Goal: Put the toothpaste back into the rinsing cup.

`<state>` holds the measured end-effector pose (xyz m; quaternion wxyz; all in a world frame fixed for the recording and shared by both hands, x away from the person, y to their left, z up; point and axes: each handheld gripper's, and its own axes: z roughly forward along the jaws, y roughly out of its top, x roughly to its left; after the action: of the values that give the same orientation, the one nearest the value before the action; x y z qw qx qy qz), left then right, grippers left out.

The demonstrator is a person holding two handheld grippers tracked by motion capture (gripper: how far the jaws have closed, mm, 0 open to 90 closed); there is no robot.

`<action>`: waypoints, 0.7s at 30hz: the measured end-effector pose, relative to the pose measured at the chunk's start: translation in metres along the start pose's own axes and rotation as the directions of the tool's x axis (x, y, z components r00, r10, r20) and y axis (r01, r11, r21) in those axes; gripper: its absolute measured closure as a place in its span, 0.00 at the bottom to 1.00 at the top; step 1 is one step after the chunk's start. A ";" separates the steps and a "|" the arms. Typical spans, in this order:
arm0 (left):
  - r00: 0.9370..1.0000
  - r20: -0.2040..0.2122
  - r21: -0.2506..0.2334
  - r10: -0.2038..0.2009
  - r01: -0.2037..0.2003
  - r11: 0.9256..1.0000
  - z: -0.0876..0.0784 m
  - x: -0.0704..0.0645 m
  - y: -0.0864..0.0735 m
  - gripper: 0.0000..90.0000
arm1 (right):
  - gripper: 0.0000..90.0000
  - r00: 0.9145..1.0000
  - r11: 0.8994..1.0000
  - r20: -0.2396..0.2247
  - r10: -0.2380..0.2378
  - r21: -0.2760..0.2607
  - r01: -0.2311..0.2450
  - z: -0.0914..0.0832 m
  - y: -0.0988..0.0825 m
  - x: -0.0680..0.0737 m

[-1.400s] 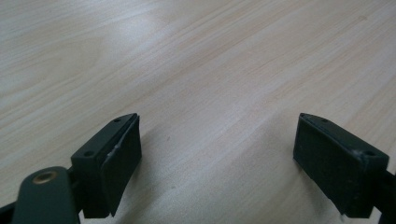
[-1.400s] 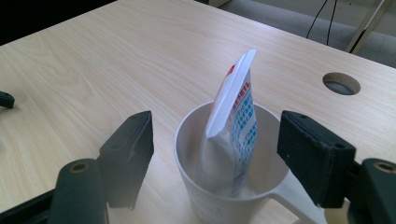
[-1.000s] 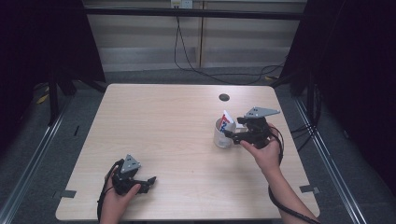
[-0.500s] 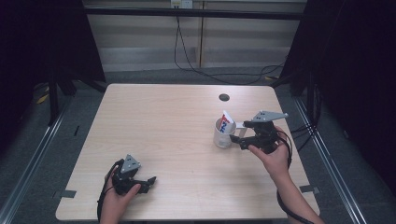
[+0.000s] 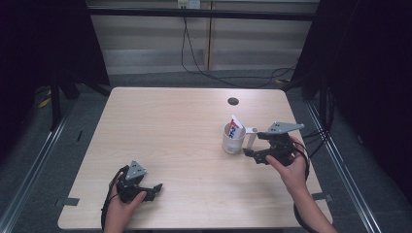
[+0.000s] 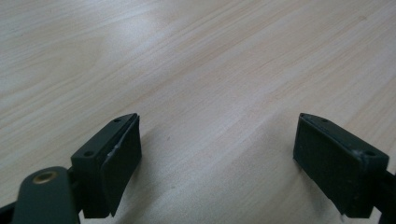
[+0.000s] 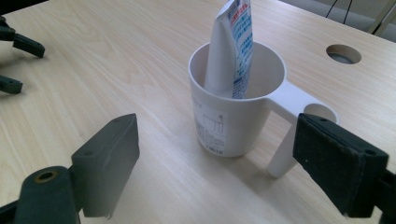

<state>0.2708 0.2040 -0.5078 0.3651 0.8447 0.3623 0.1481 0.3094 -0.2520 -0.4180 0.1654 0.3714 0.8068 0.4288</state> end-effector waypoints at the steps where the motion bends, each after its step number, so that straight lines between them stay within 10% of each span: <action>1: 1.000 0.000 0.000 0.000 0.000 1.000 0.000 0.000 0.000 0.17 | 0.15 1.000 1.000 -0.005 -0.003 0.000 0.003 0.000 -0.001 0.000; 21: 1.000 0.000 -0.001 -0.001 0.001 1.000 0.000 0.000 0.000 0.17 | 0.15 1.000 0.999 -0.003 0.000 0.035 0.000 -0.007 -0.029 0.002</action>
<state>0.2708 0.2040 -0.5079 0.3655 0.8445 0.3625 0.1480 0.2901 -0.2649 -0.4375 0.1577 0.3736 0.8144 0.4150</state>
